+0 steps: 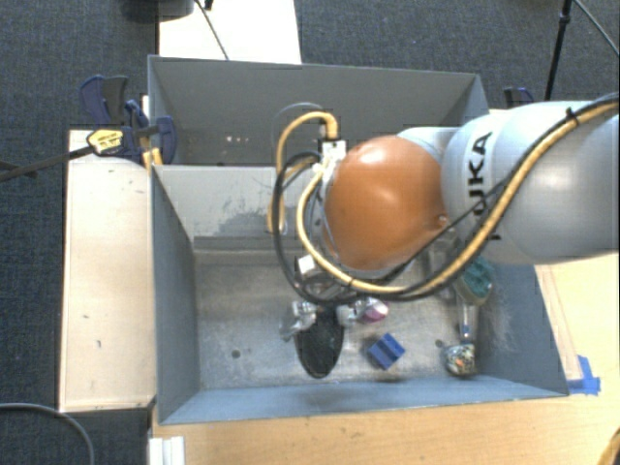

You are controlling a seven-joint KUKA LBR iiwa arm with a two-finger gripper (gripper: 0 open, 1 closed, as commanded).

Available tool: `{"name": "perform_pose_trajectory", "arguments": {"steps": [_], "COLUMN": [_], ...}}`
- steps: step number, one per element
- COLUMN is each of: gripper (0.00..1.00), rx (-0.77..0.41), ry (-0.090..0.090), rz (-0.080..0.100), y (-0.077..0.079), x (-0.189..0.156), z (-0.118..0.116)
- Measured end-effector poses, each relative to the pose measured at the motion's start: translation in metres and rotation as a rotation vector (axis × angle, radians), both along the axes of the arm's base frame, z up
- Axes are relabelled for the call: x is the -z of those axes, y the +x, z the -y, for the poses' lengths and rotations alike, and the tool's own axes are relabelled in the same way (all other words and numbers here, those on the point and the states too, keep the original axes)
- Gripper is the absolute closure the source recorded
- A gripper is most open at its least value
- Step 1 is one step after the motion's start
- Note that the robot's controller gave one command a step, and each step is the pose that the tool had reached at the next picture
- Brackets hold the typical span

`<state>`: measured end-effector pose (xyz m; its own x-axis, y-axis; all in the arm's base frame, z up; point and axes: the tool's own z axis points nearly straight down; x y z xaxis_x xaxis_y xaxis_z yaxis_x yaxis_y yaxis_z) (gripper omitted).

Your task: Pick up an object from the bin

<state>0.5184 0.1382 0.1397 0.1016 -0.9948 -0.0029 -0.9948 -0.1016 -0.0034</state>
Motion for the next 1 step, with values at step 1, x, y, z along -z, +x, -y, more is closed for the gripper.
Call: {"name": "perform_pose_trajectory", "arguments": {"steps": [1], "gripper": [1.00], "rx": [0.017], "ry": [0.000], "rz": [0.001], "y": [0.0005], "x": [-0.0282], "z": [-0.0007]}}
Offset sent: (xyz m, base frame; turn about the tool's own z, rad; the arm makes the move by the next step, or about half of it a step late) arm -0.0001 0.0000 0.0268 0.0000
